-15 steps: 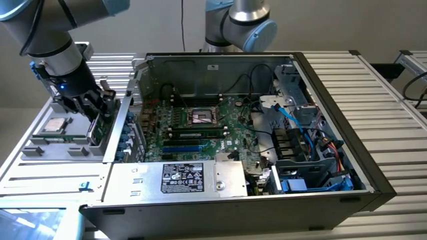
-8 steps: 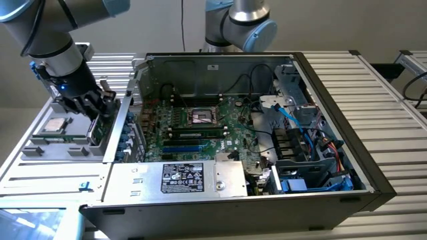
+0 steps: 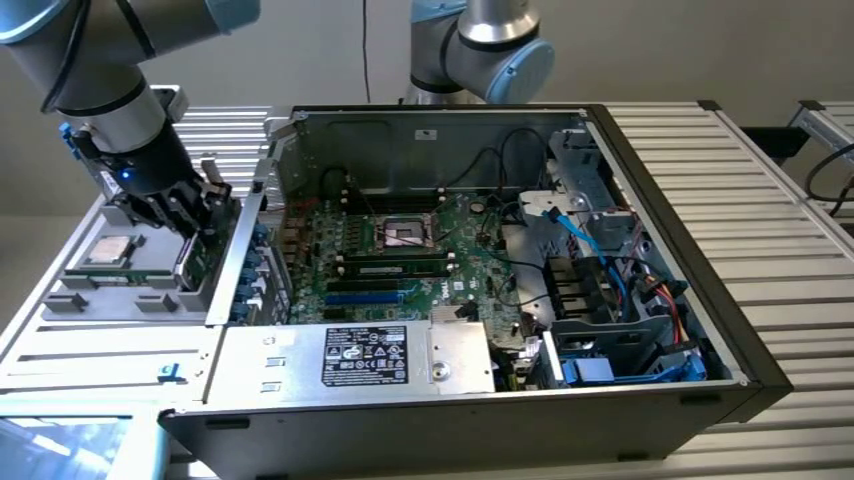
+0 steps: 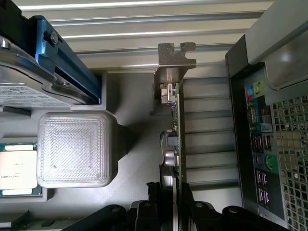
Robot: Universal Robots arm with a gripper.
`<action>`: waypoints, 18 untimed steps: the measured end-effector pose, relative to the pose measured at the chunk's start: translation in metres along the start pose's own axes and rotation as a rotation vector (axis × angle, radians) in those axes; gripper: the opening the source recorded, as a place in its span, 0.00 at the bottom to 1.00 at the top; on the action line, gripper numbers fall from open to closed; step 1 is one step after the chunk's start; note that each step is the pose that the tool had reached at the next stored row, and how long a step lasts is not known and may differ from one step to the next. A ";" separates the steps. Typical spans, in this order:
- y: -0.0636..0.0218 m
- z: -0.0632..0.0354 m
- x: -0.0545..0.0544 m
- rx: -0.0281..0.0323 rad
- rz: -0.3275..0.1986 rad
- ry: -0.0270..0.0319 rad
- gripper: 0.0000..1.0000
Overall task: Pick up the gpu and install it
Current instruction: 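Pick up the gpu and move the gpu toward the slot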
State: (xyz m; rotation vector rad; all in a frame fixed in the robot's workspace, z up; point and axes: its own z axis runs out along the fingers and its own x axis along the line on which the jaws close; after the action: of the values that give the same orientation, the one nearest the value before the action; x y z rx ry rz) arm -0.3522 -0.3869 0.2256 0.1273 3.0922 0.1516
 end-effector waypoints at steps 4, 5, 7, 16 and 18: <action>0.0015 -0.0155 -0.001 0.0002 -0.001 0.0004 0.28; 0.0020 -0.0199 -0.001 0.0001 -0.001 0.0004 0.28; 0.0029 -0.0289 -0.001 0.0002 -0.003 0.0006 0.28; 0.0069 -0.0697 -0.002 0.0000 -0.006 0.0010 0.28; 0.0078 -0.0787 -0.003 0.0000 -0.006 0.0011 0.28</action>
State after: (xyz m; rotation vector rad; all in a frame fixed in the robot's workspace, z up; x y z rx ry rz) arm -0.3526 -0.3870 0.3048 0.1177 3.0933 0.1514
